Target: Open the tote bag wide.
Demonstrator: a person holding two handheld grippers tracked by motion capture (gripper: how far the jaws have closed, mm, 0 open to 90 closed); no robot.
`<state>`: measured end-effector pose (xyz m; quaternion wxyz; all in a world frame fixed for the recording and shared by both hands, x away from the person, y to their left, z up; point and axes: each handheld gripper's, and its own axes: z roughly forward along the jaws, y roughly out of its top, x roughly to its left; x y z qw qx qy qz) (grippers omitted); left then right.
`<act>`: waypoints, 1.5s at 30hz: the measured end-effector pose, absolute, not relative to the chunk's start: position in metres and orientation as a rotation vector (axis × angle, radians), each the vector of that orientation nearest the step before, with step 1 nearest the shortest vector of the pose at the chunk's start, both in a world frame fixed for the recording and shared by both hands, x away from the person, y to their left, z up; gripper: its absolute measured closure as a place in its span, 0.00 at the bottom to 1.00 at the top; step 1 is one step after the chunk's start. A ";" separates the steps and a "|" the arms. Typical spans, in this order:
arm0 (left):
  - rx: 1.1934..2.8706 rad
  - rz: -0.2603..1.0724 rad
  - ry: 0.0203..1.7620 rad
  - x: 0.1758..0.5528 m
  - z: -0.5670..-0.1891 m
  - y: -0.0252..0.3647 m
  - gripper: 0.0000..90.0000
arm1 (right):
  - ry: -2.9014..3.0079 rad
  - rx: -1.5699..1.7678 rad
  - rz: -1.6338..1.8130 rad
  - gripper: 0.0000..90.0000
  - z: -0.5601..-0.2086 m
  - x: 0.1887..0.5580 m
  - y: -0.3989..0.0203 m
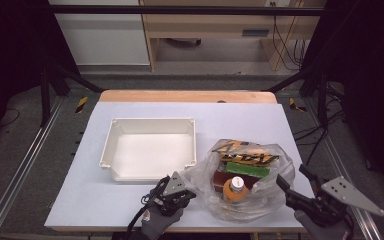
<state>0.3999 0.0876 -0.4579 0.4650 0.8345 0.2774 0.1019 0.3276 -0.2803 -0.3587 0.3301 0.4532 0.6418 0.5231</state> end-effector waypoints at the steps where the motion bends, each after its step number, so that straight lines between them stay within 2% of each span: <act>1: 2.045 0.252 0.686 0.400 -0.457 0.089 0.93 | 1.663 1.184 1.358 0.32 -0.353 0.335 -0.281; 2: 2.037 0.251 0.690 0.399 -0.454 0.091 0.91 | 1.656 1.194 1.350 0.36 -0.351 0.338 -0.281; 3: 2.018 0.266 0.706 0.397 -0.448 0.095 0.81 | 1.661 1.209 1.338 0.46 -0.349 0.349 -0.283; 6: 1.990 0.309 0.730 0.392 -0.436 0.106 0.64 | 1.681 1.250 1.300 0.62 -0.352 0.361 -0.285; 7: 1.990 0.309 0.730 0.392 -0.436 0.106 0.60 | 1.681 1.250 1.300 0.62 -0.352 0.361 -0.285; 8: 1.970 0.329 0.731 0.389 -0.429 0.111 0.60 | 1.683 1.264 1.293 0.67 -0.355 0.363 -0.285; 9: 1.942 0.360 0.736 0.385 -0.418 0.119 0.52 | 1.695 1.286 1.290 0.77 -0.359 0.364 -0.287; 11: 1.924 0.373 0.741 0.384 -0.412 0.124 0.46 | 1.698 1.292 1.290 0.81 -0.360 0.363 -0.288; 14: 1.855 0.403 0.739 0.381 -0.389 0.139 0.42 | 1.715 1.289 1.297 0.95 -0.361 0.360 -0.290; 18: 1.784 0.438 0.720 0.387 -0.356 0.147 0.40 | 1.725 1.278 1.300 0.99 -0.359 0.362 -0.291; 22: 1.798 0.429 0.704 0.404 -0.336 0.132 0.39 | 1.727 1.269 1.304 0.99 -0.358 0.366 -0.289; 25: 1.837 0.417 0.686 0.413 -0.333 0.117 0.41 | 1.732 1.270 1.309 1.00 -0.359 0.369 -0.288; 26: 1.890 0.402 0.663 0.421 -0.335 0.101 0.43 | 1.732 1.270 1.310 1.00 -0.359 0.370 -0.288; 29: 1.933 0.389 0.658 0.430 -0.340 0.085 0.49 | 1.727 1.265 1.319 1.00 -0.359 0.372 -0.288; 31: 1.978 0.379 0.659 0.437 -0.348 0.073 0.56 | 1.718 1.265 1.327 1.00 -0.359 0.374 -0.288; 36: 2.072 0.398 0.685 0.457 -0.368 0.054 0.90 | 1.713 1.269 1.324 1.00 -0.360 0.379 -0.291; 38: 2.053 0.402 0.700 0.463 -0.369 0.052 0.99 | 1.710 1.277 1.331 1.00 -0.361 0.383 -0.291; 45: 2.005 0.424 0.781 0.486 -0.369 0.043 1.00 | 1.714 1.328 1.299 0.99 -0.376 0.409 -0.291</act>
